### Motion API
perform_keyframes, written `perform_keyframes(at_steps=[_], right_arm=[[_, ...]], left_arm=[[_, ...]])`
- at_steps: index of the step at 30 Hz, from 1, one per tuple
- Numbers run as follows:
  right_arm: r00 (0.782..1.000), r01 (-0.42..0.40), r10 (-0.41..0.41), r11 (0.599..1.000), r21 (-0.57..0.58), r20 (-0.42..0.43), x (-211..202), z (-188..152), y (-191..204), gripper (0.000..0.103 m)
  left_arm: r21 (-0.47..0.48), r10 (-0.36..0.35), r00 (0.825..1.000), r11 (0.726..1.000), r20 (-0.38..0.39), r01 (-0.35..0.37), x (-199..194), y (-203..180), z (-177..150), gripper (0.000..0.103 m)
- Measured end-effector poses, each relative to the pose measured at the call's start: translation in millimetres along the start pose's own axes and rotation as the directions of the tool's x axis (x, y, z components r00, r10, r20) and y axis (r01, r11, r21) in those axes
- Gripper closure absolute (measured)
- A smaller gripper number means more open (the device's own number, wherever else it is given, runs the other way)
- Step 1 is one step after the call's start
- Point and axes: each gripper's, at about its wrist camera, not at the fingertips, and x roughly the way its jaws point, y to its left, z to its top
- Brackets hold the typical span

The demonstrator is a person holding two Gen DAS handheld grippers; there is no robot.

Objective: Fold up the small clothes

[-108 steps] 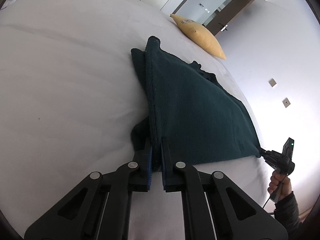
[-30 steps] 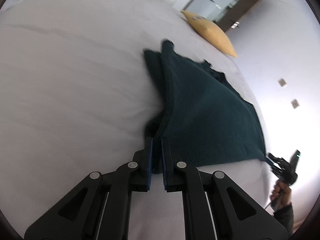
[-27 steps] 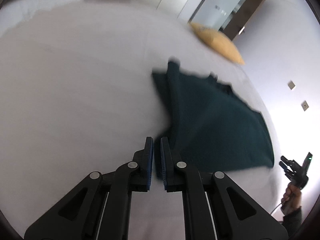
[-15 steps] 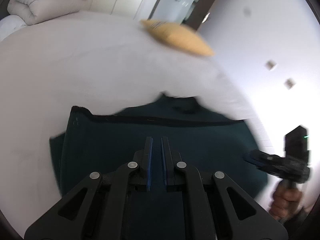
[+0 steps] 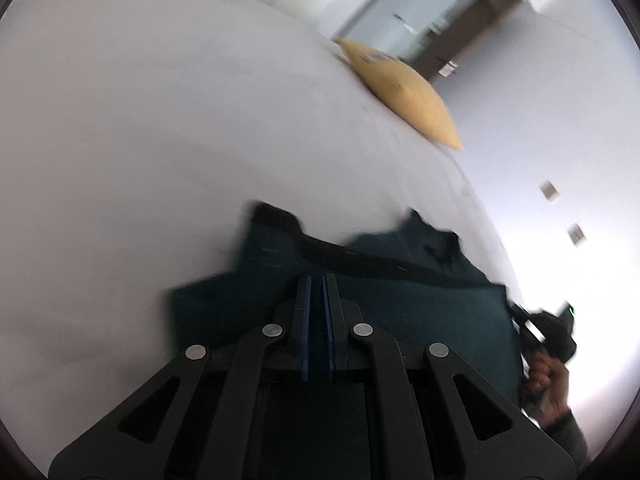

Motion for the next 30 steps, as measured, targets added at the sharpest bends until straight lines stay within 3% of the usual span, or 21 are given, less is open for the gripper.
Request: perform_keyframes(at_steps=[2, 3, 6, 8, 10, 11, 13, 14, 16, 21, 24, 26, 27, 29, 30], right_arm=[[0.998, 0.041, -0.042, 0.999, 0.016, 0.049, -23, -2, 1, 0.089], [0.999, 0.027, -0.026, 0.999, -0.02, 0.048, -31, -9, 9, 0.089], [0.989, -0.134, 0.122, 0.981, -0.138, -0.086, -37, -60, 51, 0.086], [0.951, -0.253, 0.202, 0.944, -0.212, -0.234, -29, -112, 85, 0.08], [0.903, -0.336, 0.236, 0.909, -0.247, -0.359, -17, -157, 105, 0.075], [0.882, -0.347, 0.217, 0.899, -0.267, -0.418, -7, -179, 112, 0.07], [0.879, -0.296, 0.133, 0.905, -0.305, -0.458, 11, -199, 107, 0.072], [0.885, -0.284, 0.128, 0.911, -0.3, -0.449, 12, -198, 99, 0.089], [0.894, -0.263, 0.144, 0.936, -0.234, -0.425, 7, -183, 81, 0.097], [0.97, -0.136, 0.097, 0.977, -0.166, -0.224, -44, -121, 32, 0.097], [0.997, 0.012, -0.022, 0.992, -0.129, -0.07, -89, -98, 5, 0.096], [0.995, 0.095, -0.093, 0.99, -0.1, 0.028, -116, -91, 0, 0.08], [0.993, 0.104, -0.099, 0.99, -0.092, 0.063, -127, -89, -1, 0.073], [0.986, 0.122, -0.105, 0.984, -0.129, 0.127, -144, -95, 13, 0.047], [0.985, 0.121, -0.098, 0.98, -0.158, 0.141, -147, -100, 21, 0.044]], left_arm=[[-0.022, 0.043, 0.999, 0.999, 0.009, -0.043, -11, 5, 0, 0.096], [-0.004, 0.087, 0.996, 0.996, 0.016, -0.087, -21, -1, -4, 0.096], [0.091, 0.105, 0.994, 0.99, 0.041, -0.109, -50, -37, -23, 0.096], [0.163, 0.111, 0.993, 0.98, 0.033, -0.115, -62, -64, -47, 0.096], [0.291, 0.195, 0.981, 0.939, -0.015, -0.182, -54, -88, -77, 0.096], [0.324, 0.236, 0.971, 0.922, -0.036, -0.212, -45, -90, -90, 0.096], [0.299, 0.252, 0.966, 0.927, -0.054, -0.225, -36, -81, -100, 0.096], [0.299, 0.248, 0.968, 0.927, -0.042, -0.225, -38, -79, -102, 0.096], [0.318, 0.269, 0.962, 0.917, -0.045, -0.241, -37, -82, -102, 0.096], [0.315, 0.254, 0.966, 0.921, -0.038, -0.23, -39, -77, -102, 0.096], [0.31, 0.24, 0.97, 0.925, -0.036, -0.218, -40, -74, -102, 0.096], [0.31, 0.239, 0.971, 0.926, -0.034, -0.217, -41, -73, -102, 0.096], [0.31, 0.238, 0.971, 0.926, -0.033, -0.217, -39, -74, -102, 0.096], [0.31, 0.236, 0.971, 0.926, -0.03, -0.215, -41, -74, -102, 0.096], [0.308, 0.235, 0.972, 0.927, -0.032, -0.214, -42, -73, -102, 0.096]])
